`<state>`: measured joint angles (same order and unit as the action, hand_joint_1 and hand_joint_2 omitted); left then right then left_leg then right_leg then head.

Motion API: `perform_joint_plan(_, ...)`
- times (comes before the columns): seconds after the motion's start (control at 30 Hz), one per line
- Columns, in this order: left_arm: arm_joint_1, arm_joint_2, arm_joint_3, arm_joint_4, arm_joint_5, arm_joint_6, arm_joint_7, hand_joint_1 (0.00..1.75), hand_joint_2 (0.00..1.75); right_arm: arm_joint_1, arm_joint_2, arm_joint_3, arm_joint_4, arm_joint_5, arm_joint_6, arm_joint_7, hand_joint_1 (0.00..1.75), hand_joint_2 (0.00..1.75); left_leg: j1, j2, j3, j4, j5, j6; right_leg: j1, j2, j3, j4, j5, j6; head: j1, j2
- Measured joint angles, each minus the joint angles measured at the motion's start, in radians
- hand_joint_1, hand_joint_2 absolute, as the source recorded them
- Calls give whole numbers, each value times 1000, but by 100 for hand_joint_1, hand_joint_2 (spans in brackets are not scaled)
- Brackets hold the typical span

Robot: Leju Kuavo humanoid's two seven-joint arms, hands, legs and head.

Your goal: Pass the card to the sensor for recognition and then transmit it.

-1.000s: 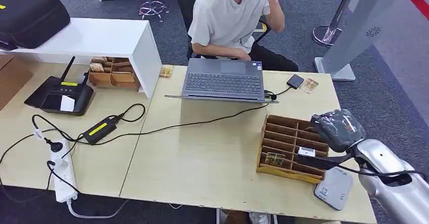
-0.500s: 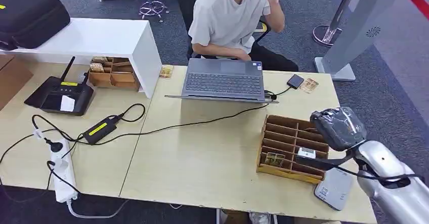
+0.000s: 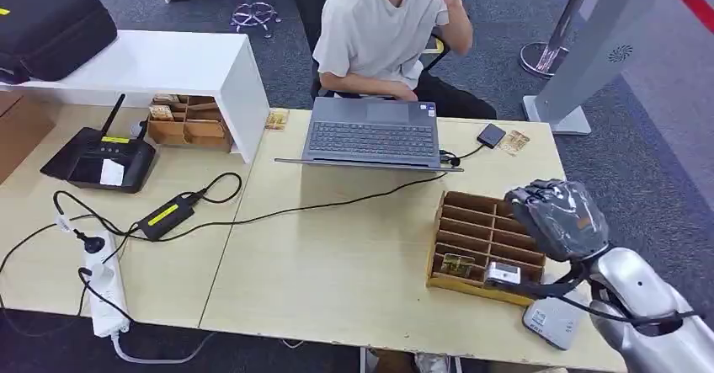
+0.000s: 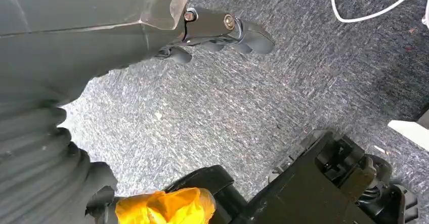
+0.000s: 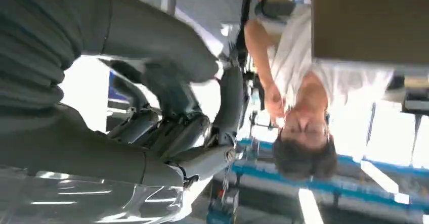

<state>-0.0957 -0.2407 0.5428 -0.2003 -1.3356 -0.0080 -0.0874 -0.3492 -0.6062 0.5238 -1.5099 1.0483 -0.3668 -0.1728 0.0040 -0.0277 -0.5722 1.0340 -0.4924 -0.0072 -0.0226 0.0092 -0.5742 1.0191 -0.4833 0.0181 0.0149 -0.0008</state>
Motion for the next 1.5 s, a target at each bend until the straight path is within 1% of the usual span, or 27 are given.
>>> perform_joint_plan(0.07, 0, 0, 0, 0, 4, 0, 0, 0, 175, -7, -7, 7, -10, 0, 70, 13, 0, 175, 0, 0, 0, 0, 0, 0, 0, 0, 0, 0, 0, 0, 0, 0)
perform_joint_plan(0.13, 0, 0, 0, 0, 5, 0, 0, 0, 175, -21, -12, 17, -12, -7, 110, 16, 0, 175, 0, 0, 0, 0, 0, 0, 0, 0, 0, 0, 0, 0, 0, 0)
perform_joint_plan(0.23, 0, 0, 0, 0, 5, 0, 0, 0, 175, -45, -16, 31, -11, -12, 142, 21, 0, 175, 0, 0, 0, 0, 0, 0, 0, 0, 0, 0, 0, 0, 0, 0)
perform_joint_plan(0.33, 0, 0, 0, 0, 5, 0, 0, 0, 175, -59, -19, 45, -9, -14, 155, 22, 0, 175, 0, 0, 0, 0, 0, 0, 0, 0, 0, 0, 0, 0, 0, 0)
perform_joint_plan(1.03, 0, 0, 0, 0, 2, -1, 0, 0, 175, -104, -19, 109, 34, -19, 181, 31, 0, 175, 0, 0, 0, 0, 0, 0, 0, 0, 0, 0, 0, 0, 0, 0)
perform_joint_plan(1.33, 0, 0, 0, 0, -3, -4, 0, 0, 175, -126, -13, 140, 118, -32, 186, 58, 0, 175, 0, 0, 0, 0, 0, 0, 0, 0, 0, 0, 0, 0, 0, 0)
perform_joint_plan(1.5, -1, 0, 0, 0, -7, -10, 0, 0, 175, -142, -1, 141, 195, -31, 146, 64, 0, 175, 0, -1, 0, 0, 0, 0, 0, 0, 0, 0, 0, 0, 0, 0)
